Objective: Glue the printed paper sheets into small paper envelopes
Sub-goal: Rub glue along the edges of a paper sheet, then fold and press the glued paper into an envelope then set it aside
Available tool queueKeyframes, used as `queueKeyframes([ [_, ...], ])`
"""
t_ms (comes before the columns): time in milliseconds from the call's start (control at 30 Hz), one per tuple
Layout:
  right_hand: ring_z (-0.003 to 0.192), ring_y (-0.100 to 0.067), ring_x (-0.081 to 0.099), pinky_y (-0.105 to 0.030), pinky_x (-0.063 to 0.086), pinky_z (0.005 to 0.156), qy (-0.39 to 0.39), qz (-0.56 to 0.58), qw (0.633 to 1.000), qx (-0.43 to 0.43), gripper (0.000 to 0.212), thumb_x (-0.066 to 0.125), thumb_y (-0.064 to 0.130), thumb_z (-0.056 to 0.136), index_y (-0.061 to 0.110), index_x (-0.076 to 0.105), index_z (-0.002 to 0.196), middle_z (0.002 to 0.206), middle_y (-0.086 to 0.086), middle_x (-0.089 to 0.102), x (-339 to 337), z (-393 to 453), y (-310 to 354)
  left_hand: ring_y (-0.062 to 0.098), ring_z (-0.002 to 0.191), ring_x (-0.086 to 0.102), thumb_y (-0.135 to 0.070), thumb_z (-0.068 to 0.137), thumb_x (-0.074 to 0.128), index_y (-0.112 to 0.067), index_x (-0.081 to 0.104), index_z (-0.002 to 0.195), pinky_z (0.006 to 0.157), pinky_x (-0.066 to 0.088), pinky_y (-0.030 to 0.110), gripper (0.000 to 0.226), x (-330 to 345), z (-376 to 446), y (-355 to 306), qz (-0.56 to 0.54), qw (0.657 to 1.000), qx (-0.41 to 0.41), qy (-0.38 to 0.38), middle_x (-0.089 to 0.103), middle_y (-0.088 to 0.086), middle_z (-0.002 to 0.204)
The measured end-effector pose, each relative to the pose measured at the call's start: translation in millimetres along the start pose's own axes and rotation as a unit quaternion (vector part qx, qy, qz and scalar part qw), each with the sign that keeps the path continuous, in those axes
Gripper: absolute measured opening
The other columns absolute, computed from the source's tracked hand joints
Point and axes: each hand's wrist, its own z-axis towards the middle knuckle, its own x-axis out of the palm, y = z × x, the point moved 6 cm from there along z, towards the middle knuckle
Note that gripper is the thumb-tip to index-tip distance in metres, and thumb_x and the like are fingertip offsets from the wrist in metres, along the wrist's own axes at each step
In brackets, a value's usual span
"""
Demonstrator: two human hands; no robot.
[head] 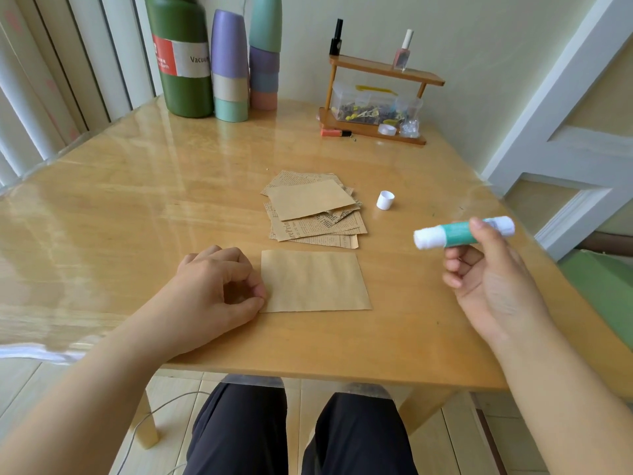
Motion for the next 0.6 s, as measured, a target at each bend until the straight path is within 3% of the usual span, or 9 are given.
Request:
queueKeyframes([
  [100,0.051,-0.007,0.059,-0.015,0.040,0.040,-0.025,0.044,0.998,0.048,0.009,0.054,0.025,0.090,0.020,0.055,0.082,0.059,0.000,0.063,-8,5,-4,0.005,0.088,0.046,-0.058,0.065,0.044,-0.040,0.060,0.067,0.086,0.026,0.015,0.023,-1,0,-1,-0.001,1.000,-0.004,0.001,0.054,-0.020,0.093],
  [200,0.064,-0.010,0.069,-0.016,0.051,0.049,0.004,0.065,0.994,0.084,0.008,0.055,0.018,0.087,0.014,0.062,0.089,0.072,-0.006,0.071,-6,11,-10,0.006,0.088,0.046,-0.058,0.065,0.044,-0.039,0.060,0.067,0.087,0.027,0.015,0.024,-1,0,0,0.001,1.000,-0.009,0.000,0.054,-0.020,0.094],
  [267,0.071,-0.011,0.070,-0.018,0.054,0.056,0.038,0.071,0.991,0.104,0.021,0.060,0.017,0.078,0.009,0.063,0.097,0.083,-0.008,0.073,0,16,-13,0.006,0.089,0.046,-0.058,0.065,0.045,-0.039,0.060,0.067,0.087,0.027,0.015,0.024,-2,0,0,-0.001,1.000,-0.016,0.004,0.054,-0.019,0.094],
  [400,0.066,-0.009,0.059,-0.020,0.047,0.056,0.070,0.034,0.992,0.099,0.036,0.061,0.023,0.077,0.009,0.062,0.110,0.092,-0.006,0.072,9,29,-16,0.007,0.087,0.049,-0.054,0.068,0.051,-0.037,0.061,0.066,0.085,0.033,0.021,0.019,-3,-1,-1,-0.022,0.999,-0.032,0.013,0.056,-0.018,0.093],
  [467,0.069,-0.010,0.052,-0.022,0.041,0.061,0.080,-0.011,0.994,0.074,0.033,0.059,0.023,0.082,0.012,0.062,0.113,0.095,-0.003,0.071,12,36,-17,0.009,0.076,0.054,-0.036,0.075,0.065,-0.031,0.064,0.069,0.077,0.041,0.025,0.008,-8,-2,-1,-0.092,0.994,-0.062,0.000,0.059,-0.014,0.088],
  [533,0.076,-0.006,0.050,-0.021,0.035,0.070,0.104,-0.074,0.991,0.041,0.031,0.057,0.021,0.084,0.020,0.063,0.115,0.100,0.006,0.070,17,43,-16,0.017,0.066,0.056,-0.017,0.081,0.069,-0.027,0.066,0.070,0.065,0.044,0.021,0.015,-14,0,2,-0.150,0.983,-0.103,-0.023,0.060,-0.010,0.083],
  [600,0.082,0.003,0.054,-0.022,0.035,0.076,0.126,-0.130,0.983,0.011,0.029,0.056,0.012,0.088,0.025,0.062,0.113,0.103,0.015,0.069,23,50,-15,0.017,0.068,0.055,-0.017,0.080,0.067,-0.027,0.065,0.069,0.062,0.043,0.018,0.015,-23,8,4,-0.120,0.984,-0.124,-0.041,0.061,-0.010,0.078],
])
